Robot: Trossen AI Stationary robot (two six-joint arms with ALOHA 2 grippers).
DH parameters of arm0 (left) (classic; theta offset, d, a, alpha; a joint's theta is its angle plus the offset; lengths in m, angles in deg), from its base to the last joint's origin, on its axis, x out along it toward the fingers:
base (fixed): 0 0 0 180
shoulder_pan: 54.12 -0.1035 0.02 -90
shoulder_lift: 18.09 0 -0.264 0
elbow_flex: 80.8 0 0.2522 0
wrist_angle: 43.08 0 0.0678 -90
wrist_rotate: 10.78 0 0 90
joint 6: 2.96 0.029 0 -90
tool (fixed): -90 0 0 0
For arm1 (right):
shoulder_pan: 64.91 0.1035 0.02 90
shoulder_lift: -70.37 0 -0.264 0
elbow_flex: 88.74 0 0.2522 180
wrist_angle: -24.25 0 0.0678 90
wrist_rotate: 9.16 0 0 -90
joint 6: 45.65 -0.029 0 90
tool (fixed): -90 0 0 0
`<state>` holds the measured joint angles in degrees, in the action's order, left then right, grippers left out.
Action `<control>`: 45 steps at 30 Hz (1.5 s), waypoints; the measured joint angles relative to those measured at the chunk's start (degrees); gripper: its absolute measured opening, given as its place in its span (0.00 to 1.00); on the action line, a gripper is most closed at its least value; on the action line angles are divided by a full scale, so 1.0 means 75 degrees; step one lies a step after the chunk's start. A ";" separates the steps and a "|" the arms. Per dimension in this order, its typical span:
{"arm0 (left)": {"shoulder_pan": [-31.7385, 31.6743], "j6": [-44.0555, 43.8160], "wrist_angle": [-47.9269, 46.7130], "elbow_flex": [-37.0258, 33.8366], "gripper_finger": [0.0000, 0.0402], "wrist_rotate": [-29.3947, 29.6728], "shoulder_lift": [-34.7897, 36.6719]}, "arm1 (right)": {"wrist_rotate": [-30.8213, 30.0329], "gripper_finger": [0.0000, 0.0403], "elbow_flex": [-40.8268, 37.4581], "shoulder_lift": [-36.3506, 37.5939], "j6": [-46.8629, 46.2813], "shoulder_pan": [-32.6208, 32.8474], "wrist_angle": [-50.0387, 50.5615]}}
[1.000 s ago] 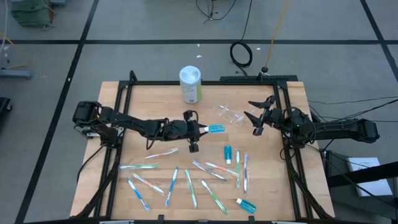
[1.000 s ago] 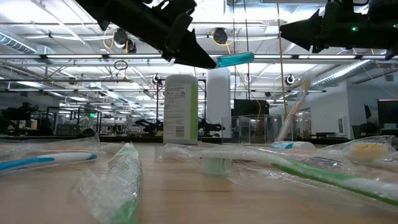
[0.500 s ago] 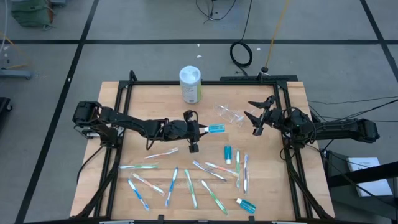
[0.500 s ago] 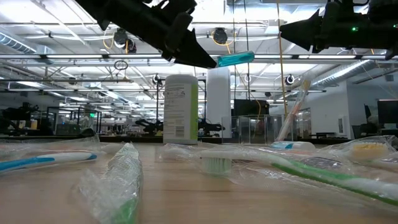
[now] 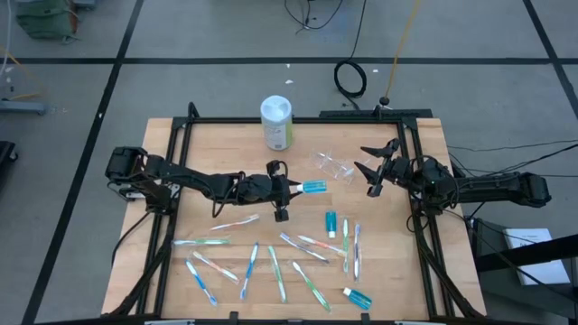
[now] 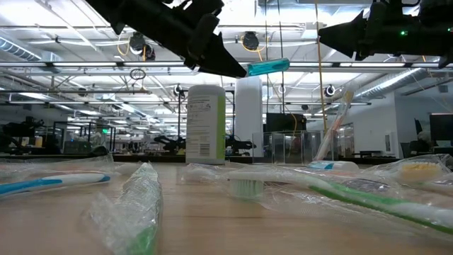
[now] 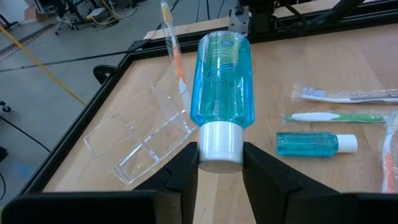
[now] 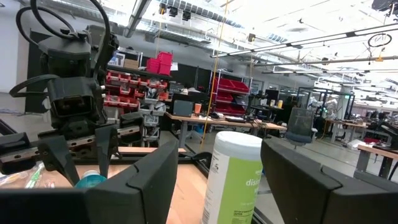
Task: Pick & Place toothbrushing station
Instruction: Put the blue mouthwash into the transparent organizer
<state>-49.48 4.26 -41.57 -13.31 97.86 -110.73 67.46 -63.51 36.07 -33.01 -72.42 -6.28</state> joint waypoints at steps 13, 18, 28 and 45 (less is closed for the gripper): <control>0.0000 0.0000 0.0279 -0.0003 0.28 -0.0004 0.0000 | 0.0001 0.55 0.0000 0.0000 0.0000 0.0000 -0.0002; 0.0000 0.0000 0.0504 -0.0003 0.28 -0.0006 0.0000 | 0.0001 0.55 0.0000 0.0000 0.0000 0.0001 0.0000; 0.0066 0.0170 0.0967 -0.0003 0.28 -0.0009 0.0000 | 0.0013 0.55 0.0000 -0.0223 -0.0343 0.0003 0.0000; 0.0064 0.0631 0.1143 0.0423 0.28 -0.0060 0.0003 | 0.0411 0.55 0.0161 -0.1710 -0.1082 0.0800 -0.0157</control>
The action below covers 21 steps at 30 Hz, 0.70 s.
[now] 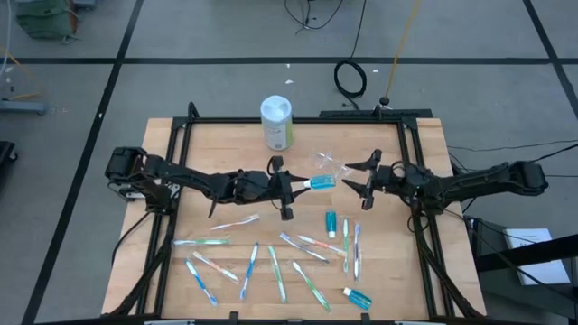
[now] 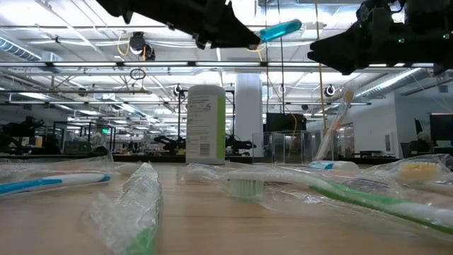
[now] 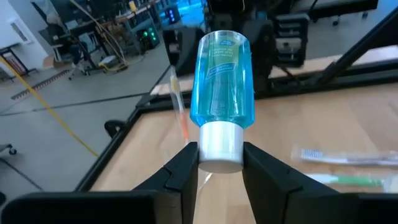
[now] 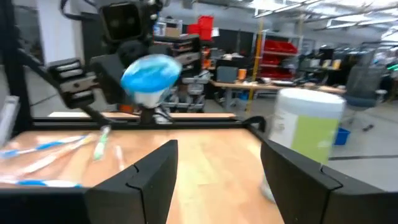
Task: Pick & Place toothbrushing station
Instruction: Put the blue mouthwash into the transparent organizer
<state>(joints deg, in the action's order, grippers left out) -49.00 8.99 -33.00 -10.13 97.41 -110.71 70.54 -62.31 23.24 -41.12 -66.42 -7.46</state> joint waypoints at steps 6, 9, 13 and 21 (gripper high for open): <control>0.0000 0.0245 -0.0006 0.0107 0.28 -0.0017 0.0000 | -0.0113 0.55 0.0233 -0.0573 -0.0116 0.0511 0.0152; 0.0000 0.0221 -0.0031 0.0107 0.28 -0.0017 0.0000 | -0.0545 0.55 0.0233 -0.0821 -0.0117 0.0709 0.0159; 0.0006 0.0155 -0.0328 0.0110 0.28 -0.0017 0.0000 | -0.0818 0.55 0.0233 -0.1033 -0.0141 0.0929 0.0154; 0.0023 -0.0183 -0.0673 0.0113 0.28 -0.0041 0.0000 | -0.0819 0.55 0.0233 -0.1079 -0.0259 0.1343 0.0111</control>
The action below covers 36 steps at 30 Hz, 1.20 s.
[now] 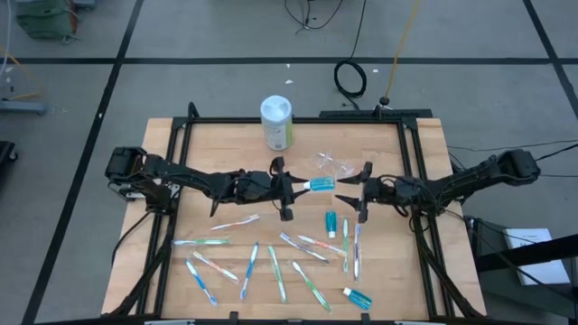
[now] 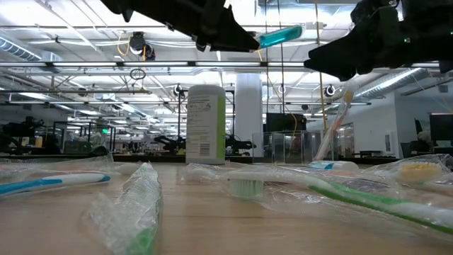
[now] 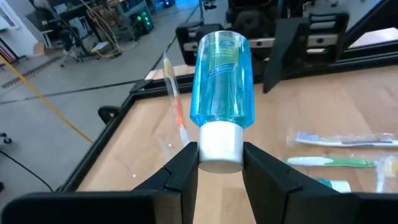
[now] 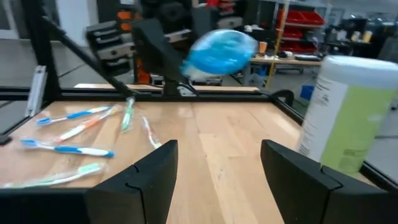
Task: Pick & Place toothbrushing station
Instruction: Put the blue mouthwash into the transparent organizer
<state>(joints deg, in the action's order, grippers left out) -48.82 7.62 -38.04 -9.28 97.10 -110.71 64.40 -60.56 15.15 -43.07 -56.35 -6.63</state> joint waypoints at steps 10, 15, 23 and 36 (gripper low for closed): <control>0.0082 -0.0684 -0.0362 0.0000 0.28 -0.0002 0.0000 | -0.0488 0.55 0.0427 0.0000 0.1203 0.0908 0.0533; 0.0047 -0.1148 -0.0406 0.0000 0.28 0.0001 0.0000 | -0.1210 0.55 0.1264 -0.0285 0.1448 0.1212 0.2236; -0.0237 -0.2505 -0.2856 0.1302 0.28 0.0005 -0.0003 | -0.1419 0.55 0.2146 -0.1681 0.3227 0.1227 0.2180; -0.0710 -0.5318 -0.4456 0.1886 0.28 -0.0346 0.0000 | -0.2875 0.55 0.2323 -0.3218 0.5394 0.0856 0.0315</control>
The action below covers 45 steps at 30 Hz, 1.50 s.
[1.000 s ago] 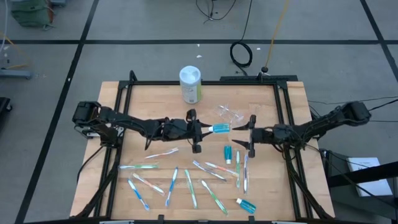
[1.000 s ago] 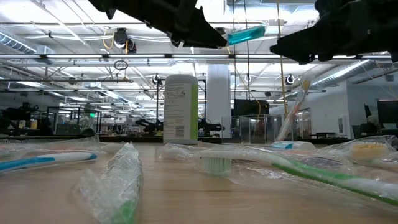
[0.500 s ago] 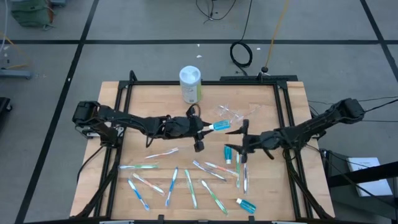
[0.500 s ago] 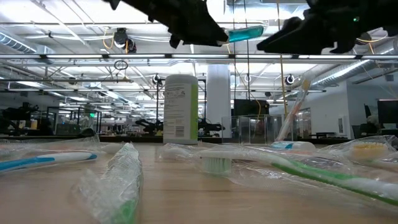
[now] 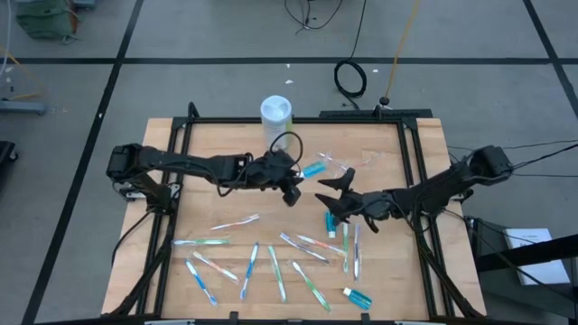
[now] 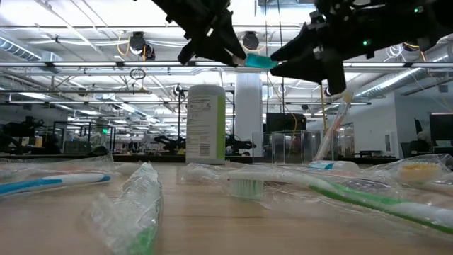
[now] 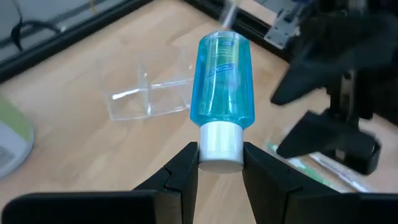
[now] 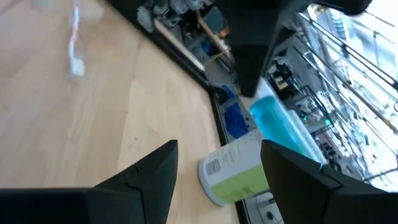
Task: Pick & Place toothbrushing station
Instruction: Put the blue mouthwash into the transparent organizer
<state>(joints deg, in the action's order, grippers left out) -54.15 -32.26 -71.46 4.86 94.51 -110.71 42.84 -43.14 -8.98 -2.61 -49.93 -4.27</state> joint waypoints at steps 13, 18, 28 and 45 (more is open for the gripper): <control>-0.0003 -0.1211 -0.0348 0.0000 0.28 -0.0328 0.0000 | -0.0094 0.55 0.0000 -0.0416 0.0671 -0.0183 -0.0528; -0.0001 -0.1456 -0.0784 -0.0003 0.28 -0.0197 0.0000 | 0.0089 0.55 -0.0003 -0.0413 0.1147 -0.0183 -0.0775; 0.0034 -0.1541 -0.0612 -0.0003 0.28 -0.0864 0.0000 | 0.1134 0.55 -0.0003 -0.0413 0.1815 -0.0649 -0.1441; 0.0068 -0.1445 -0.0086 -0.0009 0.28 -0.1210 0.0000 | 0.1676 0.40 -0.0009 -0.0404 0.2155 -0.1058 -0.0975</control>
<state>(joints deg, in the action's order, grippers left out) -53.64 -43.10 -72.11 4.79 85.44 -110.71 55.41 -43.21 -12.02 13.55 -57.86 -11.58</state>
